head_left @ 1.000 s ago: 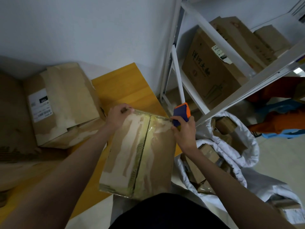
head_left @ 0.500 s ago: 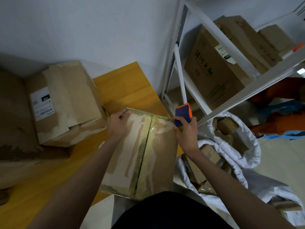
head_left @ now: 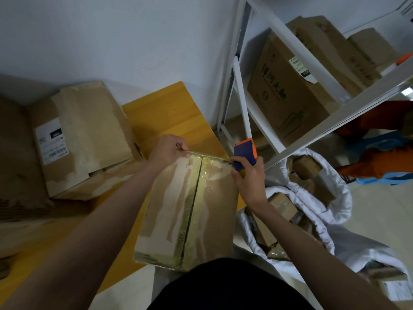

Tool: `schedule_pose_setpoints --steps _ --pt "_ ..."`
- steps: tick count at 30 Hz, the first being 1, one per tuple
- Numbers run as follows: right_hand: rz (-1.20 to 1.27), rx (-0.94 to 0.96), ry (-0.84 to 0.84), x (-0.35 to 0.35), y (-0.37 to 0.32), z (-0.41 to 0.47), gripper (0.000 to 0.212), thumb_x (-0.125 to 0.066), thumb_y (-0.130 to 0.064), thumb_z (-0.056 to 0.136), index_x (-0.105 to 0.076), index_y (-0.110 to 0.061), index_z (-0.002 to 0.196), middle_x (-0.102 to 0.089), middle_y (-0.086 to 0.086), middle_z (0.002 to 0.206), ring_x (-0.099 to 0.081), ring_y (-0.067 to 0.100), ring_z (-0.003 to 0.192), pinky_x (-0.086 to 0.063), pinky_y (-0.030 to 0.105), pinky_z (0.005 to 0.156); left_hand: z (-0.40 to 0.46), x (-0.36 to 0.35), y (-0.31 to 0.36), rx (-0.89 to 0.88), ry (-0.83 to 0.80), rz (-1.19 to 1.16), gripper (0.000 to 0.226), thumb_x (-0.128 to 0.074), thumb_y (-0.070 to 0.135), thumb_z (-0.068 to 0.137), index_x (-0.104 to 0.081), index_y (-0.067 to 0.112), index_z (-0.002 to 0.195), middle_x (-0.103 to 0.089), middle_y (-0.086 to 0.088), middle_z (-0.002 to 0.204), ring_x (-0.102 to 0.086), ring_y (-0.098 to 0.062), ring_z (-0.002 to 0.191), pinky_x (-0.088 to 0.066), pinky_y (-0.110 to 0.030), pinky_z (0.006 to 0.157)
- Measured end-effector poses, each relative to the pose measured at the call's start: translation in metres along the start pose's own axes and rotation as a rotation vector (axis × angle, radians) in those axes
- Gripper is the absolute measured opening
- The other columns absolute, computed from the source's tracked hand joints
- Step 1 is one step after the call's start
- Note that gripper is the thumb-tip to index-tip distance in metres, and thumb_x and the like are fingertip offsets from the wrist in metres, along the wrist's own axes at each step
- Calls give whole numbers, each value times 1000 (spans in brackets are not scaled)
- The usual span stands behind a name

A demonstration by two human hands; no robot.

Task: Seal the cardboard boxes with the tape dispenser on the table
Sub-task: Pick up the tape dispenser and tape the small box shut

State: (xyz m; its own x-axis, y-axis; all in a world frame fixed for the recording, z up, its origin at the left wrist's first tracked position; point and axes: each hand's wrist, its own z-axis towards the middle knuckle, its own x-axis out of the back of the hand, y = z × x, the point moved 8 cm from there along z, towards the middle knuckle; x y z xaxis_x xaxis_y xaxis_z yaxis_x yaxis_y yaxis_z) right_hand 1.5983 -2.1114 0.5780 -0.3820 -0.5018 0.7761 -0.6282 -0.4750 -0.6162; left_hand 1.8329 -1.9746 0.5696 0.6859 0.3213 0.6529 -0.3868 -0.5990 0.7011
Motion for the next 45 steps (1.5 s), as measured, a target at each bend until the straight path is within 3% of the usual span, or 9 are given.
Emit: schedule_pose_setpoints --steps 5,9,12,18,23,29,33,40,45 --pt "18 6 10 0 1 -1 40 -70 -18 92 -60 -28 129 -40 7 119 -49 33 111 -47 53 97 -3 -29 22 -86 -229 -49 34 -79 20 85 -74 16 118 -71 1 120 -64 -7 111 -50 -25 101" --pt "27 13 4 0 0 -2 40 -70 -18 92 -60 -28 129 -39 7 120 -49 33 112 -47 53 97 -4 -34 29 -75 -32 -37 9 -74 16 90 -78 23 85 -75 6 94 -68 -7 90 -55 -35 91" --pt "46 15 0 0 0 -1 40 -70 -18 92 -60 -29 129 -38 6 119 -49 33 112 -47 53 97 -3 -40 34 -81 -26 81 36 -65 4 93 -60 31 70 -69 10 86 -67 -13 90 -56 -42 86" --pt "177 35 47 12 3 -4 41 -71 -15 92 -61 -25 130 -38 2 122 -51 29 112 -47 40 101 -19 -55 56 -227 -83 115 31 -61 18 98 -68 21 128 -69 7 121 -65 -8 106 -48 -19 92" --pt "237 -2 82 25 11 -11 37 -69 -19 96 -61 -24 132 -39 10 130 -50 25 112 -43 24 92 -16 -58 49 -144 35 122 23 -75 39 87 -80 23 103 -78 4 101 -72 -16 90 -54 -37 87" --pt "293 -22 105 40 12 -17 37 -70 -21 95 -62 -24 131 -42 8 124 -46 16 106 -31 -3 84 -13 -64 55 -70 -73 36 30 -73 23 90 -73 30 120 -71 3 122 -70 -20 105 -56 -36 89" --pt "289 -21 128 46 13 -19 37 -71 -18 93 -63 -24 129 -43 9 123 -40 4 99 -28 -6 83 -14 -86 78 -89 -217 -88 46 -71 22 93 -60 27 138 -65 -2 134 -61 -17 124 -49 -36 105" --pt "266 -21 161 57 15 -22 38 -71 -19 92 -63 -25 128 -43 6 120 -40 -19 98 -28 -6 82 -3 -93 85 -60 -99 20 16 -78 27 86 -80 23 101 -77 3 105 -70 -11 97 -56 -32 89" --pt "281 -31 143 57 17 -21 38 -69 -25 93 -61 -30 130 -42 3 121 -39 -20 102 -32 -2 83 -3 -96 89 -70 -167 14 25 -72 23 92 -75 23 117 -74 0 116 -68 -14 109 -52 -35 100"
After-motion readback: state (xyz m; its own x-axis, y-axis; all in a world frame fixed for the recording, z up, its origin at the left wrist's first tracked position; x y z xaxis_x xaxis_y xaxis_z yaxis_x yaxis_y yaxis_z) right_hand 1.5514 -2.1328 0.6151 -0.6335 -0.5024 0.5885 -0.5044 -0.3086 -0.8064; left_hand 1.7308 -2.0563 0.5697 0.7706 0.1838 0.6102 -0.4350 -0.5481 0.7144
